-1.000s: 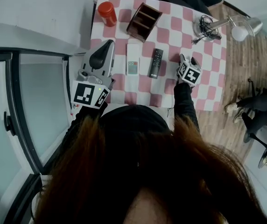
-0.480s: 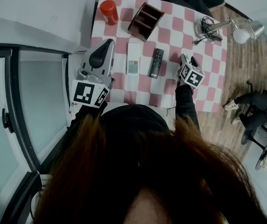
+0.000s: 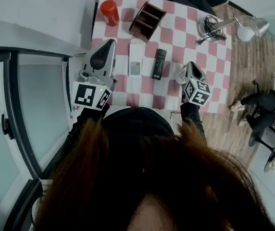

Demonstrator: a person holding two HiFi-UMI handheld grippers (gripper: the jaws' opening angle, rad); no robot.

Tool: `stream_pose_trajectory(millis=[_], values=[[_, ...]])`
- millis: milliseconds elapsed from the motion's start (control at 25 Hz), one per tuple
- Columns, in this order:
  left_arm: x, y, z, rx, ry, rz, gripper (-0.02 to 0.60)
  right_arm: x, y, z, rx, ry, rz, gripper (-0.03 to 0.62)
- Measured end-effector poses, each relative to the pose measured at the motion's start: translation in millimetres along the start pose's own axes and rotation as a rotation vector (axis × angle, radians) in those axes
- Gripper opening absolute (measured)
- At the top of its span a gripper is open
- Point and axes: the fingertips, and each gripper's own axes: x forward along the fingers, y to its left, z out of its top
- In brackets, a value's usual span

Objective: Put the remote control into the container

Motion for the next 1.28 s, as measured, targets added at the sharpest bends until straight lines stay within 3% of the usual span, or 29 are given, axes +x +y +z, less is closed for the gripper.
stream_pose_trajectory(millis=[320,440,480,600,840,1040,1280], values=[[0,-3,0,0.005,0.002,-0.008,0.009,1,-17,-25,0.066,0.040,-0.038,0.021],[-1,-2,-1,0.005,0.001,-0.005,0.009,1,-35,-30,0.109,0.039,-0.095,0.023],[-1,-2,-1,0.006,0.000,-0.005,0.009,2,-42,-34,0.140,0.046,-0.113,0.037],[0,-3,-2,0.006,0.003,-0.003,0.009,9,-51,-47,0.234,0.091,-0.123,0.217],[1,-5,-1,0.005,0.005,-0.004,0.009,26,-58,-66,0.284,0.186,-0.153,0.252],[1,-1,-3,0.006,0.013,0.007,0.009,45,-45,-60,0.234,0.211,-0.085,0.252],[3,-3,-5,0.004,0.013,0.004,0.009,68,-7,-58,0.020,0.301,0.015,0.252]])
